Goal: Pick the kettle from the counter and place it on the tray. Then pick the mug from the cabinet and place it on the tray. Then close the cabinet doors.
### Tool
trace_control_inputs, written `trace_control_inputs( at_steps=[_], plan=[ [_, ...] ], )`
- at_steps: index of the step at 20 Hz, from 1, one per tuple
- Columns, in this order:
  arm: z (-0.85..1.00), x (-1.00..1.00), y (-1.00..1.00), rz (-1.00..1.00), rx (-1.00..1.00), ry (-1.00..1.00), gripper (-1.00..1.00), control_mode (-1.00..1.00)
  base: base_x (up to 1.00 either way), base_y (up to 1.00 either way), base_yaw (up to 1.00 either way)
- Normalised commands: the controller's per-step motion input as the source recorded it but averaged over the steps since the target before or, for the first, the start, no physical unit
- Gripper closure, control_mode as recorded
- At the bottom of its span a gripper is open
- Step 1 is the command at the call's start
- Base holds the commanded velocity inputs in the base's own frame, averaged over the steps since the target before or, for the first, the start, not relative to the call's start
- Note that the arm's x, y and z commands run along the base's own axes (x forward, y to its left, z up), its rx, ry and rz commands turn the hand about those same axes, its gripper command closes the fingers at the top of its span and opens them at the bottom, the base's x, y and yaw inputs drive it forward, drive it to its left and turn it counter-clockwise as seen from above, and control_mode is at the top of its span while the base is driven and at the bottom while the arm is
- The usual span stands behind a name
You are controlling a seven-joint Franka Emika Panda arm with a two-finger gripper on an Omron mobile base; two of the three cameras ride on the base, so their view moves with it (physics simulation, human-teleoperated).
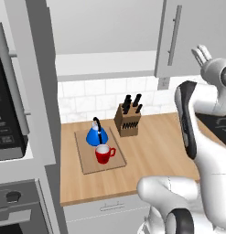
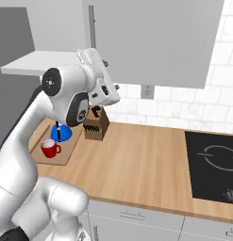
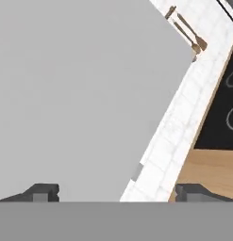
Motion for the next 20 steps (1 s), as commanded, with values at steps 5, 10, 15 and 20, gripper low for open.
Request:
trace_control_inputs(
  at_steps=[5, 10, 15, 20],
  plan=[
    [-0.07, -0.83, 0.0, 0.29, -0.45, 0.01, -1.0, -1.0, 0.0, 0.0, 0.0],
    [-0.13, -0.75, 0.12, 0.31, -0.57, 0.12, -1.0, -1.0, 0.0, 0.0, 0.0],
    [-0.1, -0.66, 0.27, 0.29, -0.73, 0.14, -1.0, -1.0, 0.0, 0.0, 0.0],
    [-0.03, -0.51, 0.42, 0.32, -0.95, 0.21, -1.0, -1.0, 0.0, 0.0, 0.0]
  ],
)
